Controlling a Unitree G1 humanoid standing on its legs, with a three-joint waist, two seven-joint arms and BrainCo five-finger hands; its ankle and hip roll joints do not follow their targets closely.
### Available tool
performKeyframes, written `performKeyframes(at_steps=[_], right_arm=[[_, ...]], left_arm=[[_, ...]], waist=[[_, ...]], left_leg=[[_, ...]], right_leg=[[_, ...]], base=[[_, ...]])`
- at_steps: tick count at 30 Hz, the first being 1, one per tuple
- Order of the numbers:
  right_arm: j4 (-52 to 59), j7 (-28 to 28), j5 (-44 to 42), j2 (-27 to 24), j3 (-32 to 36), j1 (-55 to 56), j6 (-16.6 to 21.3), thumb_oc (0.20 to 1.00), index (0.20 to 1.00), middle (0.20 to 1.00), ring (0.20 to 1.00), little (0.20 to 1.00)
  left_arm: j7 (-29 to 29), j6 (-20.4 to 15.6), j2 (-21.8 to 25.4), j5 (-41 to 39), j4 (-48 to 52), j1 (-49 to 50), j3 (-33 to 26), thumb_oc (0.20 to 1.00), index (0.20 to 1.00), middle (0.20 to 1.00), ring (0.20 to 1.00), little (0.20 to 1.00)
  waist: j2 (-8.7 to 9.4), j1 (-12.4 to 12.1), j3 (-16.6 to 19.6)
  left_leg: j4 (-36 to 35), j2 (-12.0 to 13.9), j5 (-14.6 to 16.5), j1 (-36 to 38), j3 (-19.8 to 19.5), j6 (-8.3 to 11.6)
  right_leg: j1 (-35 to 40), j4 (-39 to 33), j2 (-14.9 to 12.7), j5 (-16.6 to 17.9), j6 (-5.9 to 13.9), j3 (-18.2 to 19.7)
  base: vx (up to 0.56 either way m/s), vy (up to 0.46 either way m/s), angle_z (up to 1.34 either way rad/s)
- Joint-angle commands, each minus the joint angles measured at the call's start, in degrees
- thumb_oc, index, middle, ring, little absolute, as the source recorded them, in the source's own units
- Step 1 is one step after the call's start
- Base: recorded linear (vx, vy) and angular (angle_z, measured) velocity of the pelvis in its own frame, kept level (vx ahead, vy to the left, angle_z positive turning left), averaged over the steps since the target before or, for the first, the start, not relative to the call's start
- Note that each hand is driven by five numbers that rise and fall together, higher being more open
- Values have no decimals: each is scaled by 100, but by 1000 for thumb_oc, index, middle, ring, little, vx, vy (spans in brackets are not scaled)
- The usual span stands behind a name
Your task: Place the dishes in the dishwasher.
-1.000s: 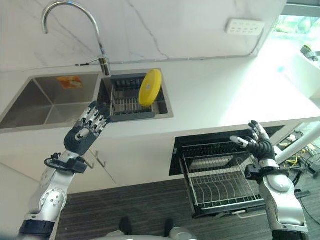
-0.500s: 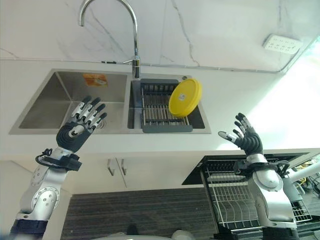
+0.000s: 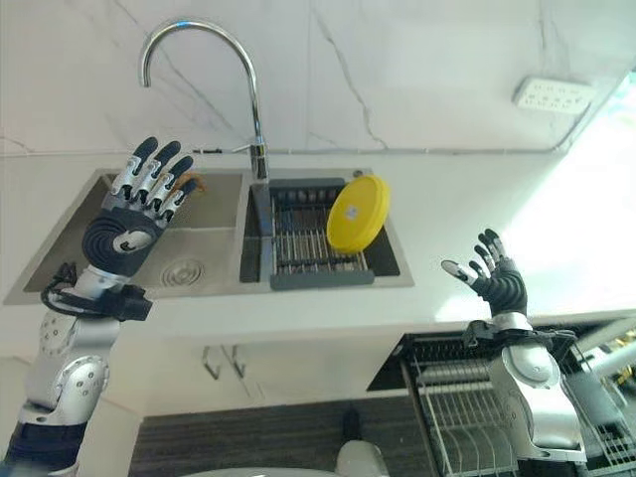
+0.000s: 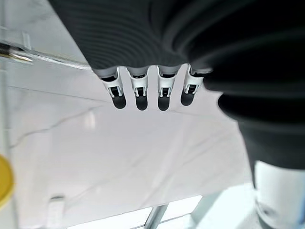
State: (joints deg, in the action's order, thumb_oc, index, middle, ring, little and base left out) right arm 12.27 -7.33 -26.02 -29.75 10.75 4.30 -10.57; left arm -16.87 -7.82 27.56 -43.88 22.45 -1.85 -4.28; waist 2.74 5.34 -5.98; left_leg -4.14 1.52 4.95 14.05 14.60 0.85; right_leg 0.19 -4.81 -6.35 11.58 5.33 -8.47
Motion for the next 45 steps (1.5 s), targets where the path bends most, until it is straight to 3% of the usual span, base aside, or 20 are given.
performKeyframes(at_steps=[1, 6, 9, 11, 12, 15, 19, 30, 37, 45], right_arm=[[259, -32, -67, -100, 91, -523, 245, 1000, 1000, 1000, 1000, 1000], [299, 264, -22, -161, 215, -514, 346, 1000, 1000, 1000, 1000, 1000], [320, 695, -189, -349, 324, -446, 469, 1000, 1000, 1000, 1000, 1000], [370, 784, -190, -363, 306, -449, 762, 1000, 1000, 1000, 1000, 1000], [220, 844, -199, -334, 189, -605, 757, 1000, 1000, 1000, 1000, 1000], [214, 788, -636, -286, 234, -656, 704, 1000, 1000, 1000, 1000, 1000], [322, 703, -556, -92, 291, -543, 722, 1000, 1000, 1000, 1000, 1000], [53, 471, -847, -129, 13, -862, 604, 1000, 1000, 1000, 1000, 1000], [-786, 519, -905, -342, -324, -1395, 567, 1000, 1000, 1000, 1000, 1000], [-1813, 663, -1365, -408, -662, -2042, 240, 1000, 1000, 1000, 1000, 1000]], left_arm=[[108, -210, 183, -242, 29, -335, 88, 1000, 1000, 1000, 1000, 1000], [-35, -164, 25, -461, -44, -214, 26, 1000, 1000, 1000, 1000, 1000], [-172, -211, -57, -450, -4, -110, 17, 1000, 1000, 1000, 1000, 1000], [-295, -199, -94, -470, 20, -36, -36, 1000, 1000, 1000, 1000, 1000], [-448, -268, -88, -500, -29, -18, 7, 1000, 1000, 1000, 1000, 1000], [-439, -346, -96, -393, -56, -108, 42, 1000, 1000, 1000, 1000, 1000], [-397, -255, -52, -405, -38, -195, 9, 1000, 1000, 1000, 1000, 1000], [-274, -273, 71, -311, -49, -311, 210, 1000, 1000, 1000, 1000, 1000], [-152, -339, 79, -203, -172, -532, 453, 1000, 1000, 1000, 1000, 1000], [-73, -341, 128, -142, -290, -722, 612, 1000, 1000, 1000, 1000, 1000]], waist=[[-146, 124, -11], [-178, 234, 34], [-102, 186, -48], [-108, 121, -90], [-218, 14, -161], [-270, -1, -85], [-293, 39, -5], [-98, -206, 5], [-16, -404, 59], [21, -619, 102]], left_leg=[[-86, 18, -46, -195, -36, -118], [134, 236, -137, -116, 306, 35], [1707, 448, -513, -708, 106, 337], [1376, 440, -458, -877, 28, 307], [289, 425, -669, -866, 74, 350], [-86, 318, -651, -754, -169, 307], [-86, 279, -506, -688, -189, 275], [-86, 127, -324, -606, -179, 35], [-86, 54, -273, -568, -212, -35], [-86, 21, -246, -551, -294, -53]], right_leg=[[-55, 195, 189, -456, 241, -64], [165, 138, 396, -637, 16, 25], [308, 55, 448, -637, -196, 83], [353, 36, 444, -652, -142, 120], [480, 11, 449, -761, -49, 74], [474, -8, 388, -829, 6, 15], [466, 60, 289, -847, 74, -157], [443, 237, 164, -884, 158, -286], [552, 172, 152, -875, 161, -359], [682, 80, 153, -890, 137, -488]], base=[[141, -256, -17], [101, -247, -12], [40, -229, 12], [77, 9, 12], [95, 196, -18], [51, 205, -25], [28, 172, 12], [27, 83, 4], [11, 16, -1], [6, -13, 3]])
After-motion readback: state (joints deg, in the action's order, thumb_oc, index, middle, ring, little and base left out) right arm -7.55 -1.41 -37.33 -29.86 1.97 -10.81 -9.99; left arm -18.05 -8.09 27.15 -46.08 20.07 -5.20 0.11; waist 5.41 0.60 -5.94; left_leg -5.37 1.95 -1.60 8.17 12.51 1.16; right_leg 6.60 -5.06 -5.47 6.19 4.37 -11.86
